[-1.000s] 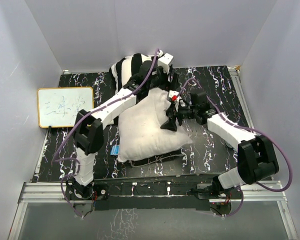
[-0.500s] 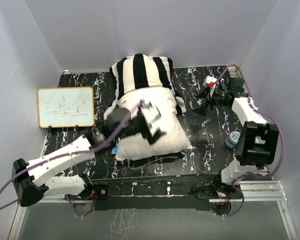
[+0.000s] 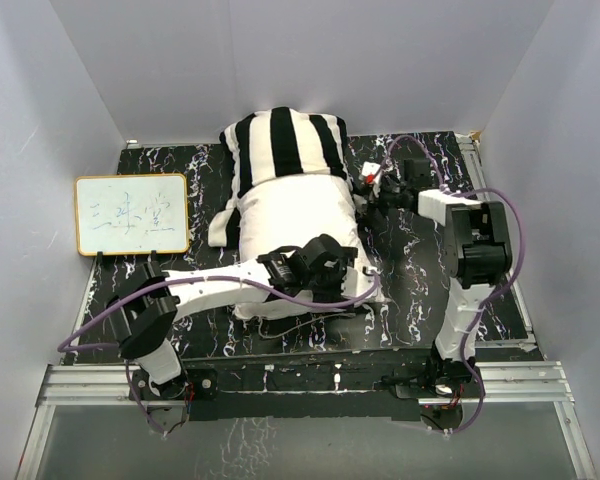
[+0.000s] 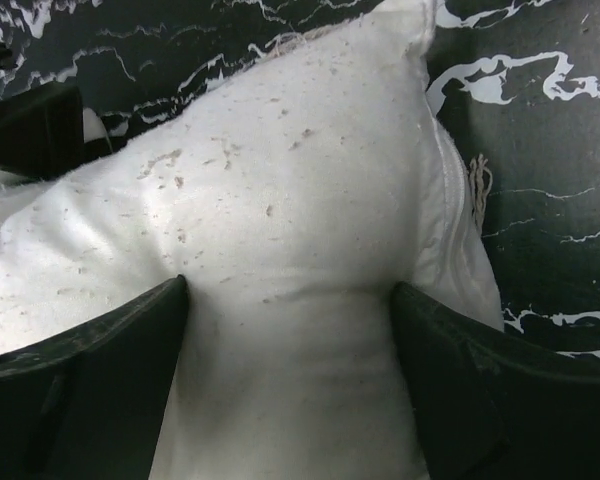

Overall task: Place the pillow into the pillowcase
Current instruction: Stuff the pillow into the pillowcase.

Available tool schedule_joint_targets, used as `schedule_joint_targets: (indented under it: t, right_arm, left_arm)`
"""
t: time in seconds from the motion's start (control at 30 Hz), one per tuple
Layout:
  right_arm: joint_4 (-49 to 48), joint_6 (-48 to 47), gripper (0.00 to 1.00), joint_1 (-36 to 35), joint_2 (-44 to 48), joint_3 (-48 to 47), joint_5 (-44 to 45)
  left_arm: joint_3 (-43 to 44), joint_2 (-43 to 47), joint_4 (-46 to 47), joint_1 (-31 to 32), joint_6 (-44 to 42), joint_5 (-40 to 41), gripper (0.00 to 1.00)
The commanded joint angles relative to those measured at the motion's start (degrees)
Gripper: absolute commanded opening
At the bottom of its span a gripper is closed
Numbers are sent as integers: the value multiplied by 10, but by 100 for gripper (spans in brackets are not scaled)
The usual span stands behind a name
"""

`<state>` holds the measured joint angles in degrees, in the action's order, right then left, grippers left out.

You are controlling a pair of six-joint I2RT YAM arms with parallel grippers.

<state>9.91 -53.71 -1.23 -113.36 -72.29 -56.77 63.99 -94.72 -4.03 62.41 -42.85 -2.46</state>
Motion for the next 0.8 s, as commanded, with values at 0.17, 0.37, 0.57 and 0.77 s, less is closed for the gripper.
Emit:
schedule_joint_targets:
  t: [0.17,0.37,0.57,0.77]
  right_arm:
    - [-136,102,84,-55,-105,-104,79]
    - [-95,144,13,-77,-97,-118,29]
    - [38,21,8,-89,56,-6,-169]
    - [490,-352,8,-182,130,-18,-225]
  left_arm:
    - [-163,220,16,-99,159,-29,0]
    - [-242,336,85,-113,229,-12,0]
    - [-218,332,105,-157,246,7,0]
    - [-113,230,93,-226,226,4,0]
